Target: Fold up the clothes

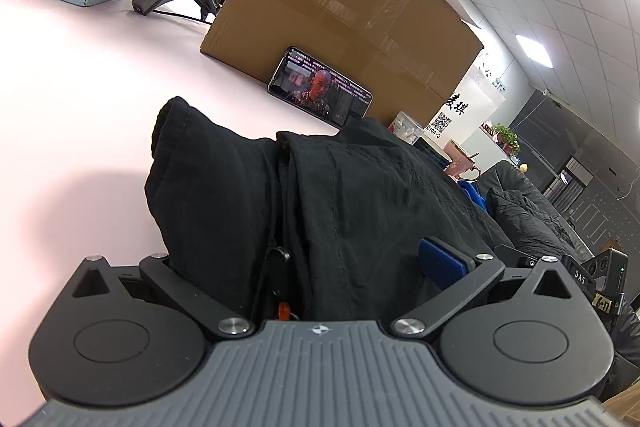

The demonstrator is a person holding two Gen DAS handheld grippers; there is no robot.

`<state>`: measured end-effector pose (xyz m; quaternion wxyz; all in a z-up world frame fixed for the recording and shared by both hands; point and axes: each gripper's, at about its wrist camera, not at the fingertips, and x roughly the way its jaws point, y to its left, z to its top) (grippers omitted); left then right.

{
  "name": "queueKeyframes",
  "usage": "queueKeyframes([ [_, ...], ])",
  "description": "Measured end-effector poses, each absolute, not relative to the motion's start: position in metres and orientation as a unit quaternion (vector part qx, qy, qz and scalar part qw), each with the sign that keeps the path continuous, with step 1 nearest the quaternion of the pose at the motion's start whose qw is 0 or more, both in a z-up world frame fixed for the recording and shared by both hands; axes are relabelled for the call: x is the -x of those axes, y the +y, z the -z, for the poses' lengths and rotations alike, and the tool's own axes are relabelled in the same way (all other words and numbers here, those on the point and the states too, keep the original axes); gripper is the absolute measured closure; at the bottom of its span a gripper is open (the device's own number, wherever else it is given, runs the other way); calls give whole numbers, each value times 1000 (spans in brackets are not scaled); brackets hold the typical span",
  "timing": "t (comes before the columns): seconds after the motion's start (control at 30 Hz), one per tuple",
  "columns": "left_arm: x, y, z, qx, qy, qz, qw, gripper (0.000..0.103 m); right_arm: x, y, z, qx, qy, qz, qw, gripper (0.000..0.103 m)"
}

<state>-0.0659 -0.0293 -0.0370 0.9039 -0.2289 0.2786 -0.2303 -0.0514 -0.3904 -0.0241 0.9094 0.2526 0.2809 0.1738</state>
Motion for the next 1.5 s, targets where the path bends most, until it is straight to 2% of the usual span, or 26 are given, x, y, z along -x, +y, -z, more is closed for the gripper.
queueKeyframes([
  [1.5,66,-31,36,222,280,227,906,0,50,-391,25,-256,282,-184,906,0],
])
